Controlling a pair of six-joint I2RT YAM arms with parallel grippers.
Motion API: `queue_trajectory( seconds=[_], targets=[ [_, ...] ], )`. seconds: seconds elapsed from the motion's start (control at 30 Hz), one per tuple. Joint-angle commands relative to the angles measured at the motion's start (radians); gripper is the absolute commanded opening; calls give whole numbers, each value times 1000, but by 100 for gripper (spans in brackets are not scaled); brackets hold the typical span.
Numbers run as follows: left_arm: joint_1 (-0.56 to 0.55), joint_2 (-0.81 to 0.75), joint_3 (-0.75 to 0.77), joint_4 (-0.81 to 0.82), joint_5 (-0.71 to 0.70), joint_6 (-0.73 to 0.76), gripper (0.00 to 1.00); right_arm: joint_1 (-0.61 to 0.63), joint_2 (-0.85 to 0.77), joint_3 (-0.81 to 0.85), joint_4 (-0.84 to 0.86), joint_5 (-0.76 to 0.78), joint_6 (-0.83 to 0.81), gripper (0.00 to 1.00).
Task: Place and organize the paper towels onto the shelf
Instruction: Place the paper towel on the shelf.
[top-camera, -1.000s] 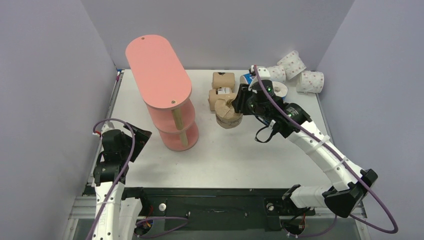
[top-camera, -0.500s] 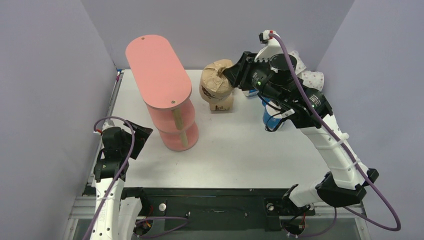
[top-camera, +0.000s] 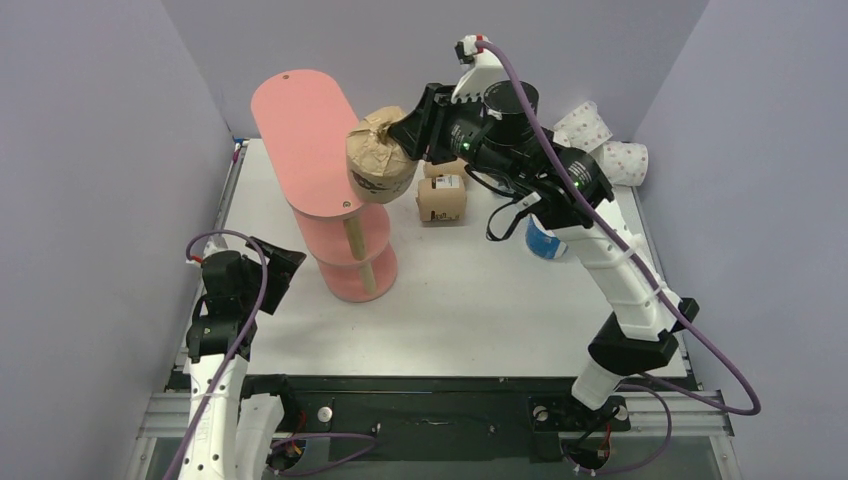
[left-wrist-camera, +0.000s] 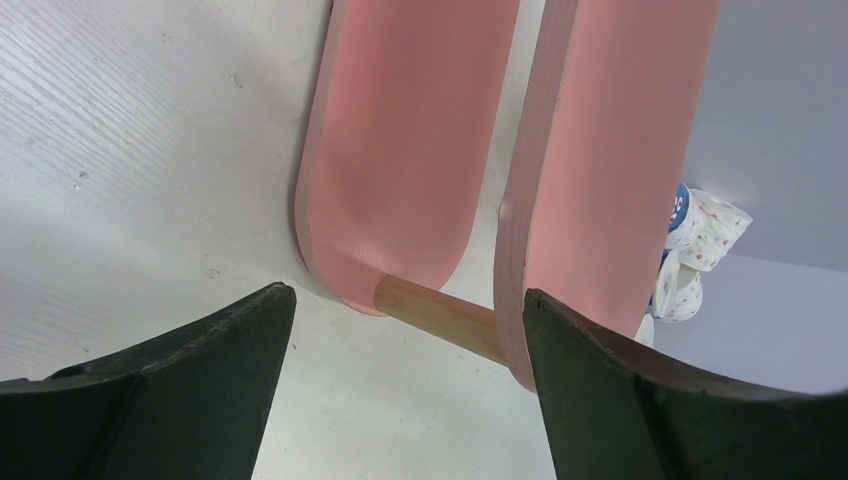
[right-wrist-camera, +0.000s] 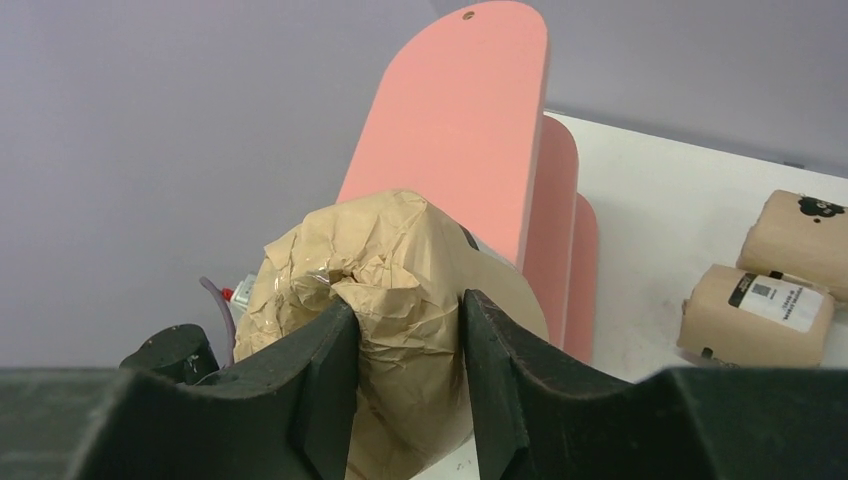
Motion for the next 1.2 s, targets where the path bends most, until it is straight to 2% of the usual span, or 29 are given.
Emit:
queue_trajectory(
  seconds=[0.0,0.47,0.63,0.8,1.0,1.17],
  targets=[
    [3,-2,45,51,7,-1,82,21,38,89,61,-40,12,37],
    [1,-3,38,56,9,-1,82,28,157,119,159,-99,83,40],
    [3,-8,17,71,14,-4,82,28,186,119,174,-116,107,49],
    [3,-7,11,79,15,-7,83,25,194,114,193,-131,128,63],
    [3,-6,11,83,17,-7,83,8,165,85,230,-147,149,75],
    [3,0,10,99,39,-7,85,0,118,52,254,-152,137,80]
  ],
)
